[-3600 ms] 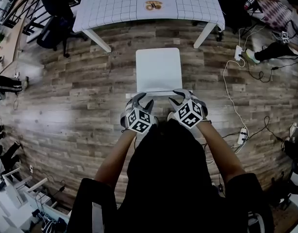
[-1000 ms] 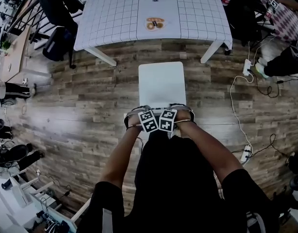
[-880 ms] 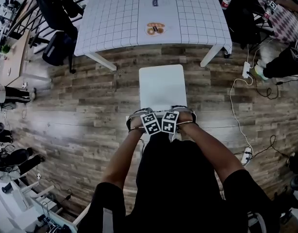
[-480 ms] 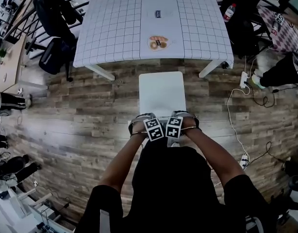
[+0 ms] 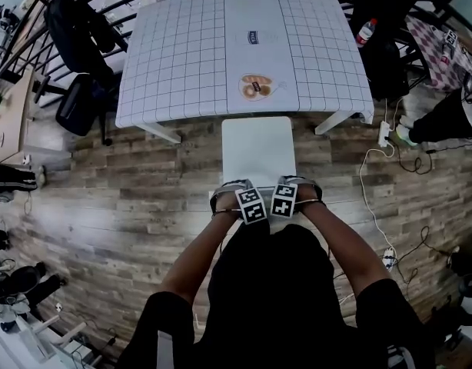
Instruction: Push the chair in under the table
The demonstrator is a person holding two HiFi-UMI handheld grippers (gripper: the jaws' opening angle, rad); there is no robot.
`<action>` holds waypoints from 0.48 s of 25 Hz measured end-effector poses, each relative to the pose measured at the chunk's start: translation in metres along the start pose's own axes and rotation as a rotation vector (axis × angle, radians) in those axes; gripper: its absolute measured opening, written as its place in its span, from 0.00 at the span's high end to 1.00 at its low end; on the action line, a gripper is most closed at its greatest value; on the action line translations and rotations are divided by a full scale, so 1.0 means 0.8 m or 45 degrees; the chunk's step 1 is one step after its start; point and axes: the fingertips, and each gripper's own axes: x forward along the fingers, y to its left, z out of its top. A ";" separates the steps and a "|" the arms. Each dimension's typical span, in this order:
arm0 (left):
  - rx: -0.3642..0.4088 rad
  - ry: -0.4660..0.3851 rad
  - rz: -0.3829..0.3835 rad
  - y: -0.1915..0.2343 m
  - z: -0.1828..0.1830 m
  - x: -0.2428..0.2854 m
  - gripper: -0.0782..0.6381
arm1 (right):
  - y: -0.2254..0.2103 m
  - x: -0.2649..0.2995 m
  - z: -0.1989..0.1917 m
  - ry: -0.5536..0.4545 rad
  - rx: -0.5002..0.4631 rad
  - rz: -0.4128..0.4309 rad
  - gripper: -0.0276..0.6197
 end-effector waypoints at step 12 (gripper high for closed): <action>-0.005 -0.011 0.012 0.049 0.007 0.012 0.76 | -0.051 0.010 -0.004 0.048 0.056 -0.036 0.82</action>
